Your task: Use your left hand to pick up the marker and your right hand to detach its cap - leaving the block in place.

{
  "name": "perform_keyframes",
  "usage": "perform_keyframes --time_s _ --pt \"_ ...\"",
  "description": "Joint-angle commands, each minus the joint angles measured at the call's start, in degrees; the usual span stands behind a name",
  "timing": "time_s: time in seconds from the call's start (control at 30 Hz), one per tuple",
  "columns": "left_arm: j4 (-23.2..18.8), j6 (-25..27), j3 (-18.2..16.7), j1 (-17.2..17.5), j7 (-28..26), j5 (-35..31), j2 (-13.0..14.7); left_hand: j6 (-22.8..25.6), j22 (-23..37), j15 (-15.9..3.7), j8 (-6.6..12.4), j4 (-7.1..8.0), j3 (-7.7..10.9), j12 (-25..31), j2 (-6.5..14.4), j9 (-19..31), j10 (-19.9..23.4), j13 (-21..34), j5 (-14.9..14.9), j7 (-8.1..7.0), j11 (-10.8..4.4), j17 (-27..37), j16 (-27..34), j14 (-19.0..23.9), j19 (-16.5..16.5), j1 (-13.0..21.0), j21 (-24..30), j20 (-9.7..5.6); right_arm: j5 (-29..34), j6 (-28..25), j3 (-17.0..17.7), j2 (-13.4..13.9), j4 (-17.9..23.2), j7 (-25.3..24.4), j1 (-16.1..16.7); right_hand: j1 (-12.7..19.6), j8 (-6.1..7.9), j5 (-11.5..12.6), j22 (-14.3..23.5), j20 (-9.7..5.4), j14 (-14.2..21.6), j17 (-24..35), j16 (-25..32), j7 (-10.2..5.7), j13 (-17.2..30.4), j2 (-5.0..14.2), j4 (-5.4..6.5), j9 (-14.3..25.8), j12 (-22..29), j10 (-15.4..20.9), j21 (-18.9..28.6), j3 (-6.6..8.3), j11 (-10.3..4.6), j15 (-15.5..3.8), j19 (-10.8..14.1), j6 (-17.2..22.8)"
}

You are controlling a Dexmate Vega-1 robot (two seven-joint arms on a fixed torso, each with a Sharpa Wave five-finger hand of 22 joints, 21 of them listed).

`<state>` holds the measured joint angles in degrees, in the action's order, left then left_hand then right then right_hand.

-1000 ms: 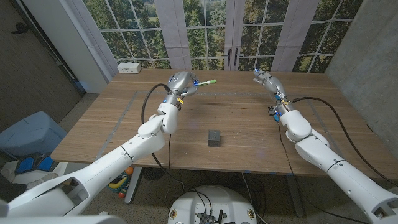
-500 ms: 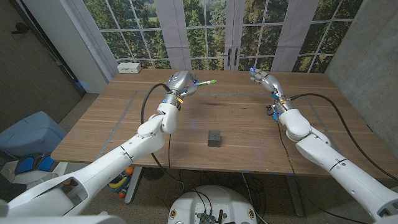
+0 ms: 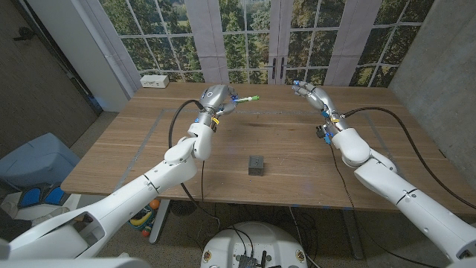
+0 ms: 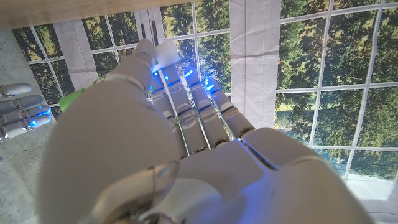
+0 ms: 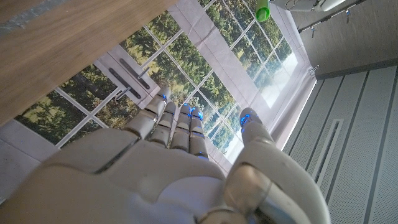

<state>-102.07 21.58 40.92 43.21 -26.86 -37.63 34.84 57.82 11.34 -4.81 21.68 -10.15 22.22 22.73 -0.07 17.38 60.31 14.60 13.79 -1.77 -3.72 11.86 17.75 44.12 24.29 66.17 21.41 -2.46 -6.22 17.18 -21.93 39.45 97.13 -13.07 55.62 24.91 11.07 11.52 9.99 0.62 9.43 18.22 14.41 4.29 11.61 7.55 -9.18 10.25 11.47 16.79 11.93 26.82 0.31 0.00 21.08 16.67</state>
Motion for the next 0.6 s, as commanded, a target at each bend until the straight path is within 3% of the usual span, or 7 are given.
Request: perform_keyframes --time_s 0.03,0.6 --pt "-0.2 0.0 -0.3 0.5 -0.4 0.3 -0.2 0.7 0.1 -8.97 0.29 0.05 -0.19 0.2 4.1 0.2 8.5 1.3 0.3 0.06 -7.94 0.2 -0.4 0.6 0.3 3.5 0.3 -0.46 3.6 -2.0 -0.8 1.5 3.0 0.4 0.0 1.0 0.33 0.5 0.3 0.09 0.6 0.3 0.3 -0.55 0.1 -0.35 -0.42 0.3 0.3 0.4 0.3 -0.02 -0.33 -0.1 0.4 0.2" --pt "-0.8 -3.4 -3.4 2.0 1.9 9.9 -0.9 0.7 0.1 -8.98 0.02 0.01 -0.68 0.1 3.9 -0.1 9.0 1.3 0.5 0.75 -7.88 0.2 -0.4 1.2 0.4 3.6 0.4 -0.64 9.5 -6.6 -1.7 3.2 7.1 0.0 -0.1 3.8 0.4 0.7 0.3 1.41 2.2 -0.1 0.7 -0.17 0.1 -1.63 -1.38 0.4 0.3 0.5 0.6 0.13 0.18 0.34 1.8 0.1"
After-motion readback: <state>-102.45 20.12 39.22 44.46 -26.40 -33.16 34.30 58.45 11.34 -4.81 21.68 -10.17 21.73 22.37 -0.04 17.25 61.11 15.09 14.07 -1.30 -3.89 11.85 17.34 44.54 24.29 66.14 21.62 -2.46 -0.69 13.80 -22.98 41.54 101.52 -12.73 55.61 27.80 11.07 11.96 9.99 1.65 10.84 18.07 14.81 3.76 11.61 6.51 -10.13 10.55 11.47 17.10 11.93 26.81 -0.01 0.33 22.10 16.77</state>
